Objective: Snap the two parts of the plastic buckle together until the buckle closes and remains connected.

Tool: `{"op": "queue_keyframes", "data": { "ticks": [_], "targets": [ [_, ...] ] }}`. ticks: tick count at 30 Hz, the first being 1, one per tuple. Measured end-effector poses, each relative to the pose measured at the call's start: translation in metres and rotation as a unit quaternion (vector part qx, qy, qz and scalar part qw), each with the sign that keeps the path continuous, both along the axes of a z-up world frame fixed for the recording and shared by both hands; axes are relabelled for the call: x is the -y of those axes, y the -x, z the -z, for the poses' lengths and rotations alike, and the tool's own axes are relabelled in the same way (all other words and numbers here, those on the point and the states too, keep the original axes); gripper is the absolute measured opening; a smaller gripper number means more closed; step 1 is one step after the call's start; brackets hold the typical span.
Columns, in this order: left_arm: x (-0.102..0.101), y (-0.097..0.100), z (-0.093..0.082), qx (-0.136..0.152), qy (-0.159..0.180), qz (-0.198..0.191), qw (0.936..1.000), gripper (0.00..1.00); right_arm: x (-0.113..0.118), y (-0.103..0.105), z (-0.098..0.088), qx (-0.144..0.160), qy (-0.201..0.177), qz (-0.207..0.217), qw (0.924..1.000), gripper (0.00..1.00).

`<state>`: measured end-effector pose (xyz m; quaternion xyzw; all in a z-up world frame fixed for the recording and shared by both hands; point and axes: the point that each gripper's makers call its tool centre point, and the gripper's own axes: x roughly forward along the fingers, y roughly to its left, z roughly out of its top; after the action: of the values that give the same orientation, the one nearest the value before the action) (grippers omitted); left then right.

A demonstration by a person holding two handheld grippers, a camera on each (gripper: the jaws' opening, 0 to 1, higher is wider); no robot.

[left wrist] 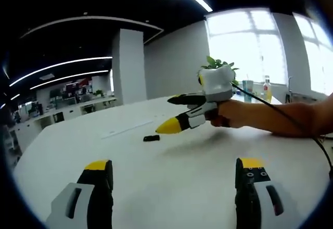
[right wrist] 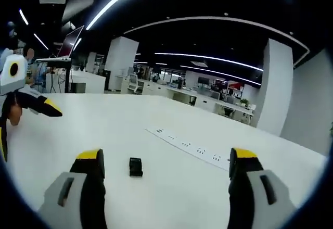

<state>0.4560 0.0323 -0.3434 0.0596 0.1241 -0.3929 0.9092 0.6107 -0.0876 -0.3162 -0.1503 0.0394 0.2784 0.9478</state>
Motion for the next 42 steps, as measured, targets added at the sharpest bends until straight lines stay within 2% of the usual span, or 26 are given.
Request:
{"op": "queue_keyframes", "data": {
  "ticks": [5,9,10,12,13,15,18,20,26,33,35,42],
  "targets": [
    [-0.001,-0.001,-0.001,0.000,0.005,-0.001,1.0000,1.00,0.004,0.005,-0.006,0.001,-0.031,0.008,0.9995,1.00],
    [-0.001,0.000,-0.001,-0.001,0.010,0.000,0.9999,1.00,0.009,0.008,-0.008,0.001,-0.042,0.013,0.9990,1.00],
    [0.000,0.000,-0.002,0.000,0.013,0.001,0.9999,1.00,0.010,0.010,-0.008,0.000,-0.043,0.014,0.9990,0.98],
    [0.000,0.001,-0.002,0.000,0.013,0.002,0.9999,1.00,0.018,0.013,-0.009,0.006,-0.033,0.027,0.9991,0.86],
    [0.000,0.001,-0.002,0.001,0.011,0.003,0.9999,1.00,0.020,0.015,-0.011,0.010,-0.035,0.026,0.9990,0.85],
    [0.001,0.001,-0.002,0.003,0.009,0.005,0.9999,1.00,0.023,0.016,-0.013,0.009,-0.037,0.031,0.9988,0.88],
    [0.001,0.001,0.000,0.005,0.006,0.004,1.0000,1.00,0.025,0.021,-0.008,0.001,-0.027,0.032,0.9991,0.85],
    [0.000,0.000,0.001,0.005,0.003,0.001,1.0000,1.00,0.027,0.023,-0.009,-0.003,-0.035,0.032,0.9989,0.82],
    [-0.004,-0.003,0.001,0.008,-0.001,-0.008,0.9999,1.00,0.022,0.039,-0.008,-0.023,-0.062,0.029,0.9974,0.89],
    [-0.005,-0.012,-0.005,0.010,0.009,-0.012,0.9998,1.00,0.024,0.050,-0.014,-0.029,-0.088,0.032,0.9952,0.89],
    [-0.005,-0.014,-0.007,0.015,0.008,-0.006,0.9998,1.00,0.026,0.052,-0.014,-0.034,-0.108,0.034,0.9930,0.88],
    [-0.001,-0.018,-0.004,0.014,0.004,0.001,0.9999,1.00,0.033,0.066,-0.010,-0.039,-0.106,0.039,0.9929,0.89]
  ]
}}
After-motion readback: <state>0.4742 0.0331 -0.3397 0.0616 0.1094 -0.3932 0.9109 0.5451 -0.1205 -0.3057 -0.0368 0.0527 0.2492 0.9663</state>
